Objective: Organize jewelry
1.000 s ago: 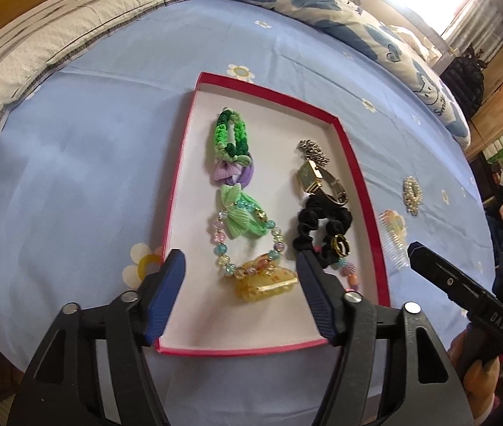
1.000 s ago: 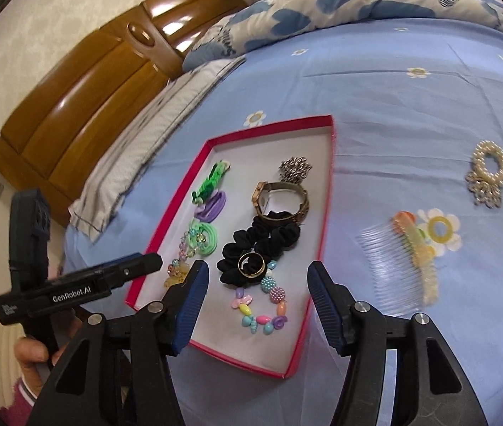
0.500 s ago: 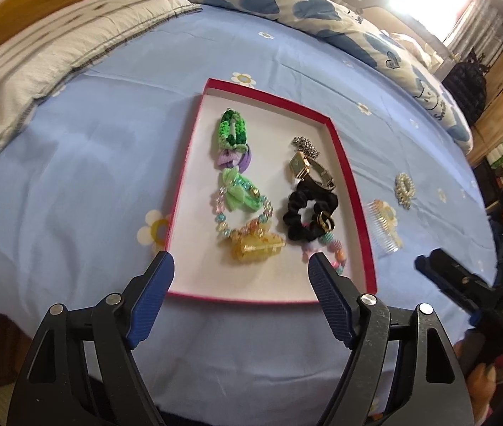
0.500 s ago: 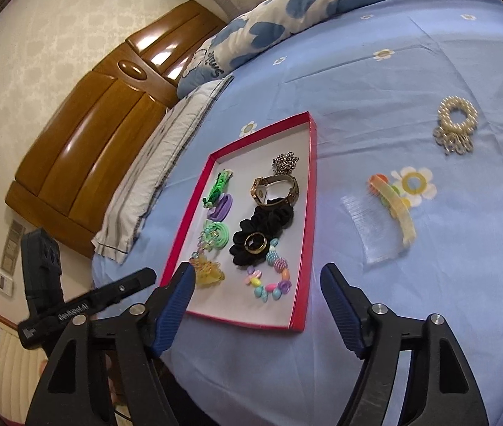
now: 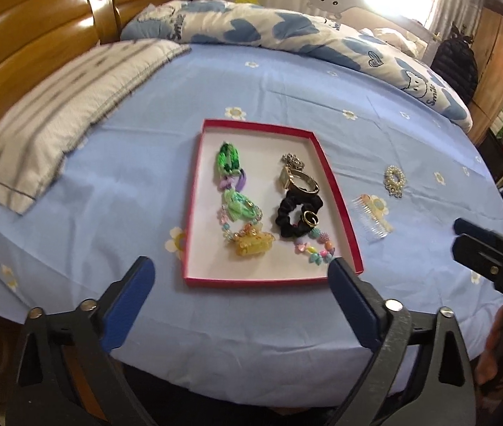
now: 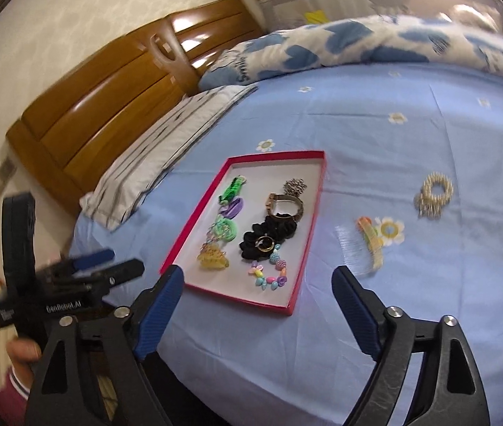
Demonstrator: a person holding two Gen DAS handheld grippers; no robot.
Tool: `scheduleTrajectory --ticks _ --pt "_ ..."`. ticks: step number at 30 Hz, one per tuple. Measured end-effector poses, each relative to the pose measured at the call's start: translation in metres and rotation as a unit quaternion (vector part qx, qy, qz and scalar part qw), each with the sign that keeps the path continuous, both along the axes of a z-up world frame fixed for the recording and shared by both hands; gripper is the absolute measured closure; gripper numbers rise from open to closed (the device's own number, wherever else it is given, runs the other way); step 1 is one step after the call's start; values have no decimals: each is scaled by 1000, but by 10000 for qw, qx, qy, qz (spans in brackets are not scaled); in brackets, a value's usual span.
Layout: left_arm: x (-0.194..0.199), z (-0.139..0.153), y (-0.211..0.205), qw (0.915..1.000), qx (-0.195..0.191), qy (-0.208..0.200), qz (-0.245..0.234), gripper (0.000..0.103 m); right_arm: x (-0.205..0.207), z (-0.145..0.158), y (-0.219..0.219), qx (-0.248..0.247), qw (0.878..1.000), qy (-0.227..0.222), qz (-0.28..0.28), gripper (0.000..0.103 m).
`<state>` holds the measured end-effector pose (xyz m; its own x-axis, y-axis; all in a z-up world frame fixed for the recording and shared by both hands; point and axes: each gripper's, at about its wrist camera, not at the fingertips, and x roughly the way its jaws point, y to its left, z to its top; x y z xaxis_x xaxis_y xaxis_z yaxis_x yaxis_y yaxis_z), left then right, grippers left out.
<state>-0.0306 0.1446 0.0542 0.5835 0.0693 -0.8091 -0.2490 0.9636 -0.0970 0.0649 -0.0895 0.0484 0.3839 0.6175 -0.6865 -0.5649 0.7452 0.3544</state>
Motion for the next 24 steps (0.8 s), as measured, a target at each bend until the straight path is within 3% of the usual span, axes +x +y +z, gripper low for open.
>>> scheduleTrajectory --ticks 4,9,15,24 --pt "-6 -4 -1 9996 269 -50 70 1 -13 9 3 -167 9994 -253 149 5" --pt "-11 -22 -3 9985 530 30 154 1 -24 -9 9 -232 9986 -434 171 5" --pt "-13 -40 -7 9971 720 203 170 1 -26 -43 18 -320 9992 -112 190 5" --pt "-11 -50 -5 9971 682 248 212 1 -23 -61 23 -471 9988 8 161 5"
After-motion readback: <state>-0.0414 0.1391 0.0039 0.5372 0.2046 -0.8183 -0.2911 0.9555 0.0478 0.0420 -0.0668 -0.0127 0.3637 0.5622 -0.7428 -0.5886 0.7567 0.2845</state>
